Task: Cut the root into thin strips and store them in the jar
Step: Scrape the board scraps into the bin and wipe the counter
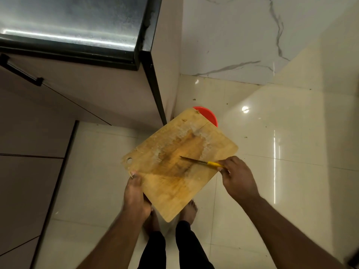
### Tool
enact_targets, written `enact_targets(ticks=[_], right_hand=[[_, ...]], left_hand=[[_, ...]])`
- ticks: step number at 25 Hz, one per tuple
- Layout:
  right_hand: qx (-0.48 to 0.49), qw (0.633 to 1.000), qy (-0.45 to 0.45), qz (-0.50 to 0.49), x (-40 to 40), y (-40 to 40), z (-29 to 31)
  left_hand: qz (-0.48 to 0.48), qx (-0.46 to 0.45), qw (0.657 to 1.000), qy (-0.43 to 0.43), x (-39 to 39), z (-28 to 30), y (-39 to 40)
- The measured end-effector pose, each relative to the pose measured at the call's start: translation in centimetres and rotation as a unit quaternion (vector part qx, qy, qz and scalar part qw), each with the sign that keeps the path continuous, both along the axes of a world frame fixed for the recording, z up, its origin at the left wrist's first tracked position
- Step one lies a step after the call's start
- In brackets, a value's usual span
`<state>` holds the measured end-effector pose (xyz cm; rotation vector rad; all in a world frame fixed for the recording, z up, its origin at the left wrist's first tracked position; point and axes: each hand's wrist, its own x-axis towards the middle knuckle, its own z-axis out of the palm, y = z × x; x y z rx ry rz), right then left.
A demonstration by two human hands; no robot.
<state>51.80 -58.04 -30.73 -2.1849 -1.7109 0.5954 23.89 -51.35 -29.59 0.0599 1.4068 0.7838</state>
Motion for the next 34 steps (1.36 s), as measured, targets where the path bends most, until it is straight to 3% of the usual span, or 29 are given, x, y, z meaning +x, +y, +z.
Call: enact_targets(ticks=[6,12,20,25,30,34], right_hand=[[-0.043,0.993,-0.022,-0.11,2.9,5.4,-1.0],[-0.024,0.999,0.028,-0.001,0.0,7.3,-2.1],[-0.087,0.986,0.004,-0.144,1.3,10.5,-5.7],[-0.076,0.995,0.045,-0.052,-1.4,9.4,-6.4],[-0.114,0.974,0.037,-0.192,0.7,9.7,-7.5],[-0.086,0.992,0.057,-0.079,-0.1,8.5,-6.8]], left_hand=[[-0.001,0.011,1.0,0.002,-0.9,-0.3,0.1],[0.017,0.011,0.999,0.03,-1.0,-0.4,0.2],[-0.003,0.01,0.999,0.046,-2.5,-1.7,-0.2],[-0.009,0.009,0.998,0.062,-2.1,-1.9,-0.3],[-0.025,0.012,0.997,0.072,-2.1,-2.1,0.2],[-0.035,0.013,0.996,0.081,-1.7,-1.8,0.5]])
